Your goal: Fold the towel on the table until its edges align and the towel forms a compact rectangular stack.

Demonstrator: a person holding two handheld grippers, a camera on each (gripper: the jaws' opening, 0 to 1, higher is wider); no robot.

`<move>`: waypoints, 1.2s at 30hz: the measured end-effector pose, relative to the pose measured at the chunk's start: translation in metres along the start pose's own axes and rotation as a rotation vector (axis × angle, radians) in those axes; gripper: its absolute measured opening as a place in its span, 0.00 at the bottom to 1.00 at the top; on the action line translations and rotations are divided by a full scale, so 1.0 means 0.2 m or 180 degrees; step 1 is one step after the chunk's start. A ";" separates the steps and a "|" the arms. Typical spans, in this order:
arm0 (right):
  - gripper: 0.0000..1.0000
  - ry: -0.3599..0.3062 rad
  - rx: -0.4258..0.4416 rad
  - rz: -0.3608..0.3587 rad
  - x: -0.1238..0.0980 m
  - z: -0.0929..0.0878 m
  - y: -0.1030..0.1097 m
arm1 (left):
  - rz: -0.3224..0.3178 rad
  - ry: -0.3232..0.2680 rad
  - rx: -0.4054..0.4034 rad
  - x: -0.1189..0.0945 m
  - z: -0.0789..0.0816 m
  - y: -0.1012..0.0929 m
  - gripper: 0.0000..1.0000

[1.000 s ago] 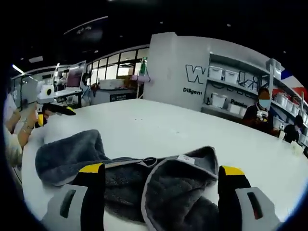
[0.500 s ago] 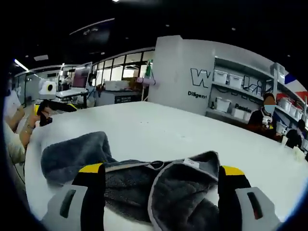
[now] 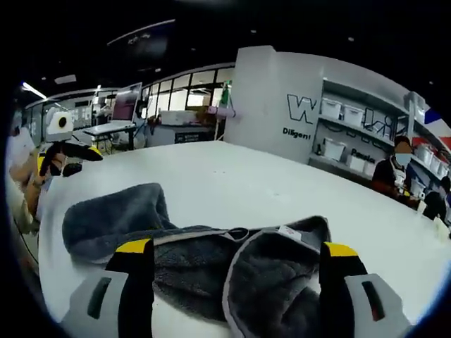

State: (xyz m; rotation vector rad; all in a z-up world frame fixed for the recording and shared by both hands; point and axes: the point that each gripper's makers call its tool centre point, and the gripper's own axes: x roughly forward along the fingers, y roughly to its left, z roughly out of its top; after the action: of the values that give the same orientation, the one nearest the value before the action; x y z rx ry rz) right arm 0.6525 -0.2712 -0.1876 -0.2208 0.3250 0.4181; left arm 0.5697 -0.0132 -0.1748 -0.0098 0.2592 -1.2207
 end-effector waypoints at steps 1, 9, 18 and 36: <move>0.99 -0.0006 -0.0001 0.0011 0.00 0.00 0.00 | 0.0027 0.0021 -0.0013 0.00 -0.02 -0.01 0.95; 0.99 -0.0009 -0.0001 0.0085 0.00 0.00 0.02 | 0.0101 0.0205 -0.0044 -0.01 -0.15 -0.07 0.88; 0.99 -0.0049 0.0017 0.0159 0.00 0.02 0.05 | 0.0191 0.0187 -0.0134 -0.04 -0.21 -0.15 0.75; 0.98 -0.0116 0.0029 0.0263 0.00 0.05 0.09 | 0.0204 0.0655 -0.0032 -0.01 -0.44 -0.16 0.36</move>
State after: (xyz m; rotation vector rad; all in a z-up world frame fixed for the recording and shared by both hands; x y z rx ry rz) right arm 0.6462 -0.2525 -0.1814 -0.1909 0.3010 0.5017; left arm 0.5225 -0.0114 -0.2551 0.1150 0.4419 -1.1574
